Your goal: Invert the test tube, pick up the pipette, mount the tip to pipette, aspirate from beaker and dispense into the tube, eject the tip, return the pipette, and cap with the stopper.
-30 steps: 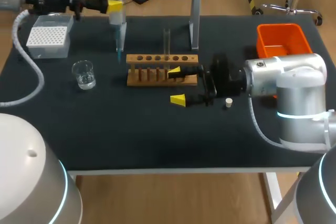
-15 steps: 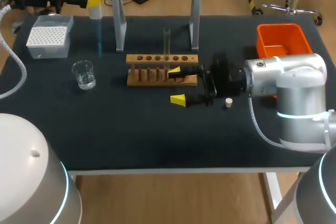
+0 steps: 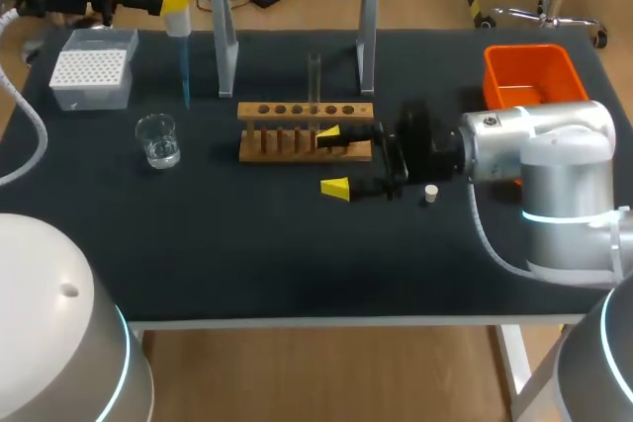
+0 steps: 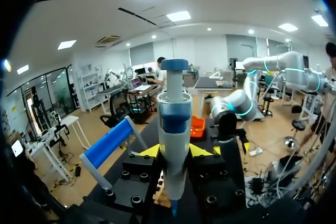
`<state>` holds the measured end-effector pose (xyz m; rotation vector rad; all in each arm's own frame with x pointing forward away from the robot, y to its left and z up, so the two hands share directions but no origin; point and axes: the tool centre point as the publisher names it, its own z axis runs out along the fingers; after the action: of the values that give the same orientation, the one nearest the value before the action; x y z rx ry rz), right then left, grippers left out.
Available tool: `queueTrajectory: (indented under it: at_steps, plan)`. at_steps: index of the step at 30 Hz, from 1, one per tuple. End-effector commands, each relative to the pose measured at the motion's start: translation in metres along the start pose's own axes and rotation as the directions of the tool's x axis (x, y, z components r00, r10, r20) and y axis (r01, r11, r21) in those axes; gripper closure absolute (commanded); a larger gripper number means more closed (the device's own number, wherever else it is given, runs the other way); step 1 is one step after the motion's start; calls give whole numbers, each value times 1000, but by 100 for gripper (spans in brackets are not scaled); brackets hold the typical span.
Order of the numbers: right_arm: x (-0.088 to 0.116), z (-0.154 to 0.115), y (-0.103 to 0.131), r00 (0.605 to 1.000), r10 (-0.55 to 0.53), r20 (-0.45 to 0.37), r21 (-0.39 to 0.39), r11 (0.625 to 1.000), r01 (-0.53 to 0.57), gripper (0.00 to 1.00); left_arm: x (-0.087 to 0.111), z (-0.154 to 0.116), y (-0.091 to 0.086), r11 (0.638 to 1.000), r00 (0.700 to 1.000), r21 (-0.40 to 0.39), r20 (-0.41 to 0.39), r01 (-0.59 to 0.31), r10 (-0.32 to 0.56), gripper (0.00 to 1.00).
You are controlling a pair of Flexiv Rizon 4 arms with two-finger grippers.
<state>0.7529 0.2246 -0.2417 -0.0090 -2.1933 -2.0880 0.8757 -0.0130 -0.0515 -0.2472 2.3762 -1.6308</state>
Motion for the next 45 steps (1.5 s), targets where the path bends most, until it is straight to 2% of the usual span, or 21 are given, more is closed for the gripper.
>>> queueTrajectory:
  at_steps: [1, 29, 31, 38, 45]
  plan:
    - [1, -1, 0, 1000, 0, 0, 1, 1000, 0, 0, -1, 0, 0, 1000, 1000, 3, 0, -2, 2, 100]
    - [1, -1, 0, 1000, 0, 0, 1, 1000, 0, 0, -1, 0, 0, 1000, 1000, 3, 0, -2, 2, 100]
    - [3, 5, -2, 1000, -2, 14, 0, 1000, 2, 0, -1, 0, 0, 1000, 1000, 3, 0, -2, 2, 100]
    - [4, 17, -6, 997, -58, 52, 62, 997, 54, 0, -1, 0, 0, 1000, 1000, 3, 0, -2, 2, 100]
    - [-4, 29, -8, 991, -98, 91, 129, 988, 86, 0, -1, 0, 0, 1000, 1000, 3, 0, -2, 2, 100]
